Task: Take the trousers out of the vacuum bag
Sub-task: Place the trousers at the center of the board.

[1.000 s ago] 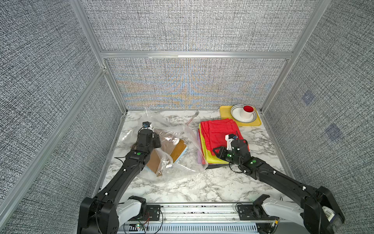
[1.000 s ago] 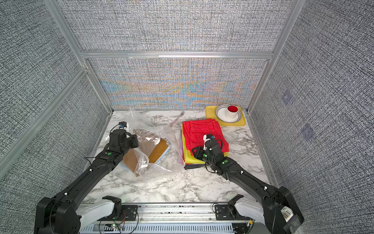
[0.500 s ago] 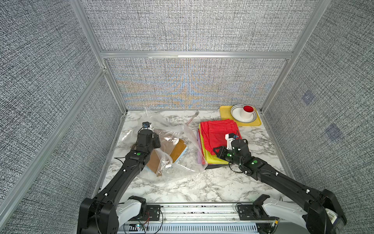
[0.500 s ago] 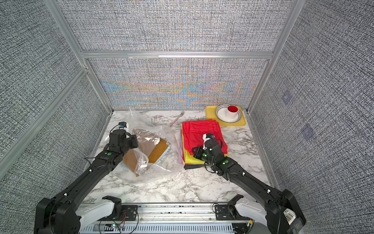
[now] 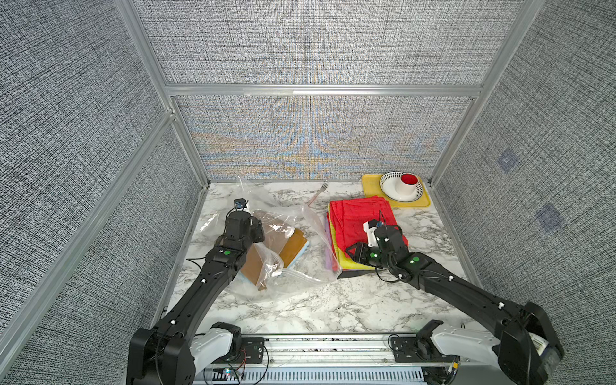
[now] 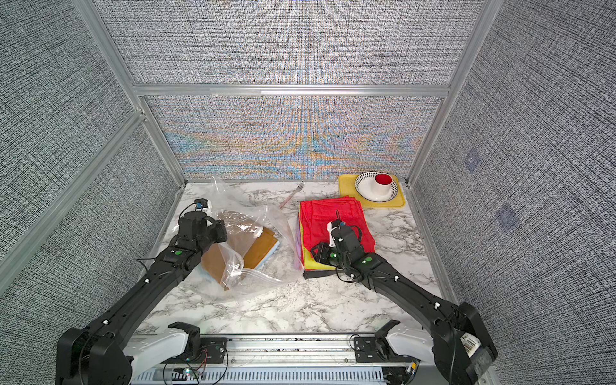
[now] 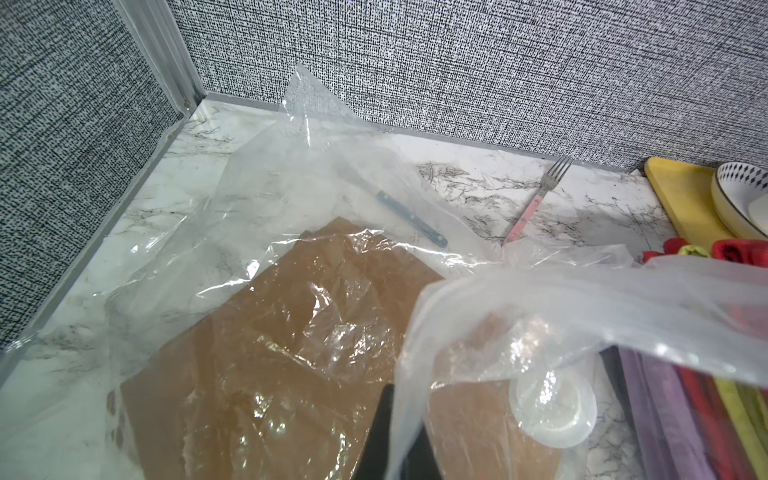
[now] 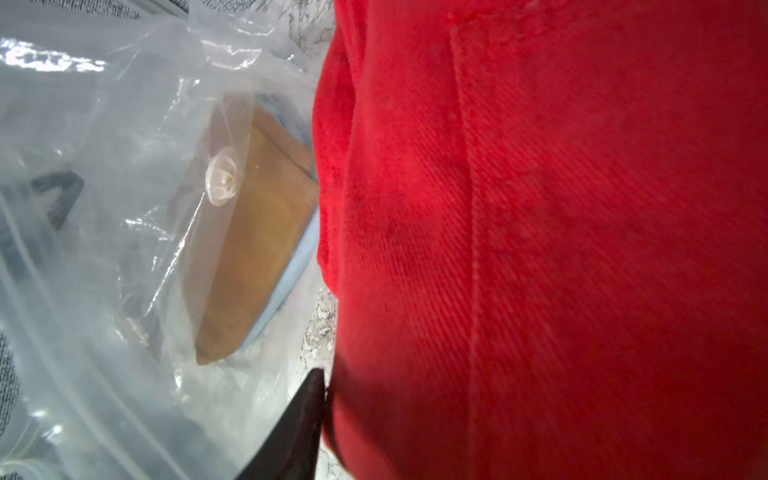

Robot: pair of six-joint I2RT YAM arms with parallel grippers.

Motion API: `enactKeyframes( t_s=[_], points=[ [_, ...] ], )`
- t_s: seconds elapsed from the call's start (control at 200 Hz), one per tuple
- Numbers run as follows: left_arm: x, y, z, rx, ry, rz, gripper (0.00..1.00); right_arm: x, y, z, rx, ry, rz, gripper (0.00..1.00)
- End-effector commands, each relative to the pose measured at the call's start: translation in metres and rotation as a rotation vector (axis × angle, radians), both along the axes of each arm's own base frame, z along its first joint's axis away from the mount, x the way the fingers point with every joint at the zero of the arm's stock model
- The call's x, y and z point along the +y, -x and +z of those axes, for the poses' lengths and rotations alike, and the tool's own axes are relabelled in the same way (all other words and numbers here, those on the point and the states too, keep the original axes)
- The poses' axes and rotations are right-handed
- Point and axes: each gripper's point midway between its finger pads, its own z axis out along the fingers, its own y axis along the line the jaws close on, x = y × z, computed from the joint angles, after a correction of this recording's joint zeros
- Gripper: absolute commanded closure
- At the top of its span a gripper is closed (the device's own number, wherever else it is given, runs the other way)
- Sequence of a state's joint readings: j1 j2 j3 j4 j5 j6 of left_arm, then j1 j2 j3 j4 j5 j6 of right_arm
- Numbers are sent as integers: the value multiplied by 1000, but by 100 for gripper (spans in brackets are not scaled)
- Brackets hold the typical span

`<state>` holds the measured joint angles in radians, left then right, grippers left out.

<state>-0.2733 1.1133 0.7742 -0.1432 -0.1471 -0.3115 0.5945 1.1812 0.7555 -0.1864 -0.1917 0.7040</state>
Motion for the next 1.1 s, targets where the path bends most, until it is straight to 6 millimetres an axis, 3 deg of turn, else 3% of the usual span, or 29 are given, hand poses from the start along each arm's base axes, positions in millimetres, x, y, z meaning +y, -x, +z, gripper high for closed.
enactKeyframes(
  t_s=[0.0, 0.22, 0.395, 0.781, 1.096],
  points=[
    [0, 1, 6, -13, -8, -8, 100, 9, 16, 19, -23, 45, 165, 56],
    [1, 2, 11, -25, -7, -5, 100, 15, 35, 78, -132, -40, 274, 55],
    [0, 1, 12, -24, -5, -10, 100, 15, 41, 95, -159, -61, 299, 52],
    [0, 5, 22, -42, -2, -18, 100, -42, -18, 72, -233, 192, -18, 52],
    [-24, 7, 36, -57, 15, -171, 100, -62, -25, 13, -127, 340, -77, 52]
  ],
)
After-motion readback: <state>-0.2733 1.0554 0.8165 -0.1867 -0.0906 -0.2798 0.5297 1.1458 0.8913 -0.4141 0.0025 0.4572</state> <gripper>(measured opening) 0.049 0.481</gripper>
